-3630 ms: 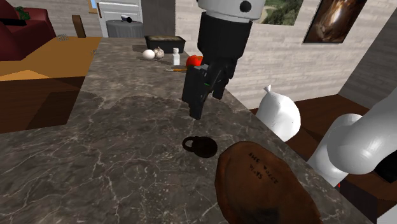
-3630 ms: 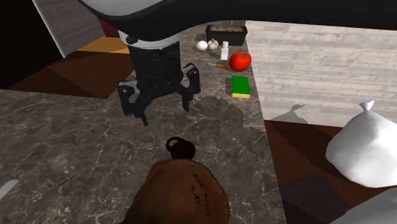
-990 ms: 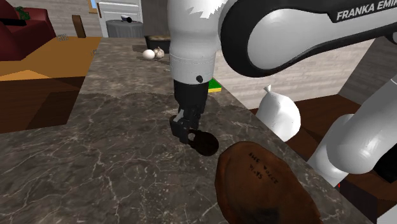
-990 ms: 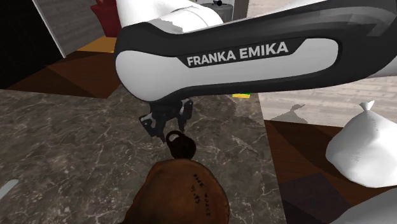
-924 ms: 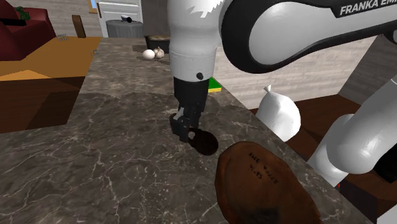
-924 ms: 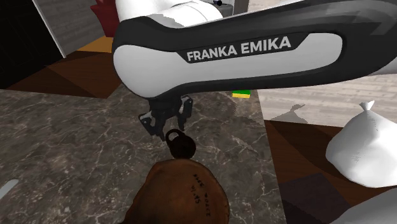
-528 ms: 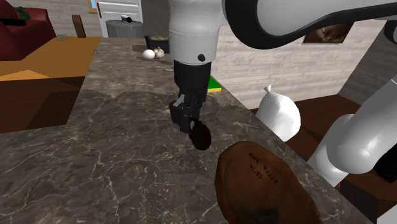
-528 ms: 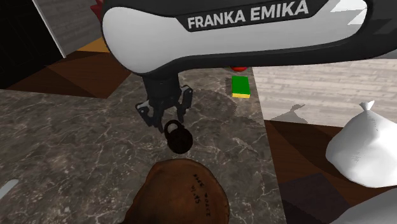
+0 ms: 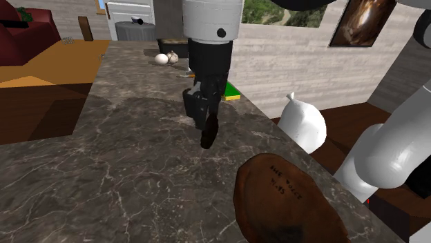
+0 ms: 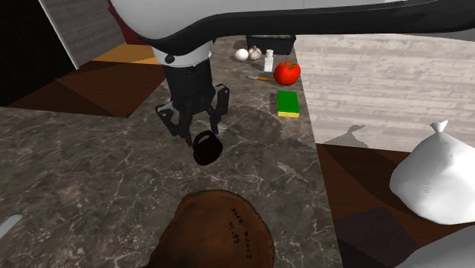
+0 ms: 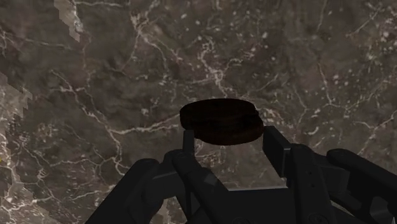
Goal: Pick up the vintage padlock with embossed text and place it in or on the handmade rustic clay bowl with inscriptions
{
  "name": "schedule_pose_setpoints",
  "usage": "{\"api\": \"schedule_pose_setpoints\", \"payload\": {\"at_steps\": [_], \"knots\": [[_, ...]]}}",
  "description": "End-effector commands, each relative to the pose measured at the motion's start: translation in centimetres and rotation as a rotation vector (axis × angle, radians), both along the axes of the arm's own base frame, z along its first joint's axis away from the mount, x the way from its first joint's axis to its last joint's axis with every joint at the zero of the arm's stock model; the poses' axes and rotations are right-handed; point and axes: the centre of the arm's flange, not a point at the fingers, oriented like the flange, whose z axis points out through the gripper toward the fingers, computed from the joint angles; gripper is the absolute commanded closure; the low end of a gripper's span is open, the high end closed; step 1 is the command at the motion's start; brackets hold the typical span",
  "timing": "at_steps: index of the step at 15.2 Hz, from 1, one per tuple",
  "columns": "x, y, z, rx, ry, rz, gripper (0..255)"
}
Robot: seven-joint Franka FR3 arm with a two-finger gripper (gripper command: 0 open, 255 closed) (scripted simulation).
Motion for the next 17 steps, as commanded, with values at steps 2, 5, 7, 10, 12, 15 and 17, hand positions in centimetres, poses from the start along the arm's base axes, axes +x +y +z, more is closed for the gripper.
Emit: {"api": "schedule_pose_setpoints", "payload": {"at_steps": [2,5,7,10,12,15,17], "knots": [[0.0,0.0,1.7,0.000,0.000,0.000,255],[0.0,0.0,3.3,0.000,0.000,0.000,255],[0.0,0.0,4.3,0.000,0.000,0.000,255],[0.0,0.0,5.9,0.000,0.000,0.000,255],[0.0,0.0,7.0,0.000,0.000,0.000,255],[0.0,0.0,8.6,0.000,0.000,0.000,255],[-1.3,0.2,9.1,0.000,0.000,0.000,255]]}}
